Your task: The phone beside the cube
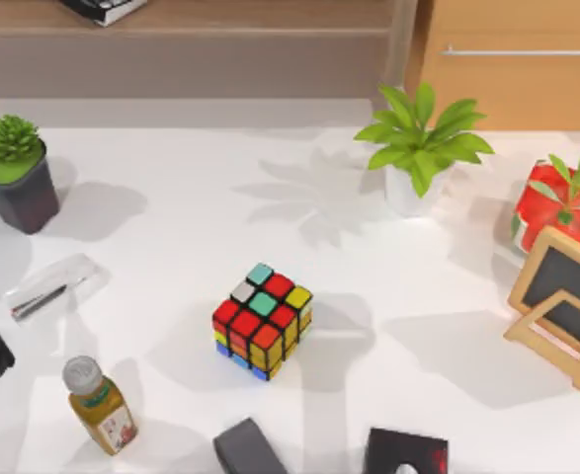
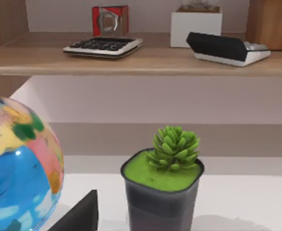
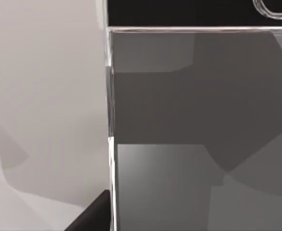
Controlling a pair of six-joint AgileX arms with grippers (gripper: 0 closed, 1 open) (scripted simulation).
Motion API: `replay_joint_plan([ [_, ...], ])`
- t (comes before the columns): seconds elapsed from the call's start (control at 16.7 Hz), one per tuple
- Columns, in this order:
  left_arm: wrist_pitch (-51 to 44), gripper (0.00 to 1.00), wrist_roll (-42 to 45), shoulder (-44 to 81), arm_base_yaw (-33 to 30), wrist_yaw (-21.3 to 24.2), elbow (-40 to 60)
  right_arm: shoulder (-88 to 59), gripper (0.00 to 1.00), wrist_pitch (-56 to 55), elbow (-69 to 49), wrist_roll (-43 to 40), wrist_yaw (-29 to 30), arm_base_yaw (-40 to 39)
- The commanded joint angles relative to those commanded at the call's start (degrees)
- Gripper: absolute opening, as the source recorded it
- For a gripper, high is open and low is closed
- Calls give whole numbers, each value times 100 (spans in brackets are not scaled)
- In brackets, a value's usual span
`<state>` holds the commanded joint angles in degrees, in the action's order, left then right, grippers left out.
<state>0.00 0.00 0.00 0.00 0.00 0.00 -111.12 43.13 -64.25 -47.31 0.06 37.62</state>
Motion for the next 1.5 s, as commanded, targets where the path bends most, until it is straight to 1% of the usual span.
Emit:
replay_joint_plan([
  [0.24, 0, 100, 0, 0, 0, 0, 0, 0, 0, 0, 0, 0, 0, 0],
  [0.66, 0, 100, 0, 0, 0, 0, 0, 297, 0, 492, -224, 28, -41, -13],
  [1.02, 0, 100, 0, 0, 0, 0, 0, 332, 0, 503, -265, 79, -51, -34],
  [1.14, 0, 100, 0, 0, 0, 0, 0, 517, 0, 539, -435, 291, -99, -134],
  [1.26, 0, 100, 0, 0, 0, 0, 0, 743, 0, 600, -637, 685, -185, -340],
  [1.5, 0, 100, 0, 0, 0, 0, 0, 1193, 0, 772, -1061, 1835, -426, -1018],
])
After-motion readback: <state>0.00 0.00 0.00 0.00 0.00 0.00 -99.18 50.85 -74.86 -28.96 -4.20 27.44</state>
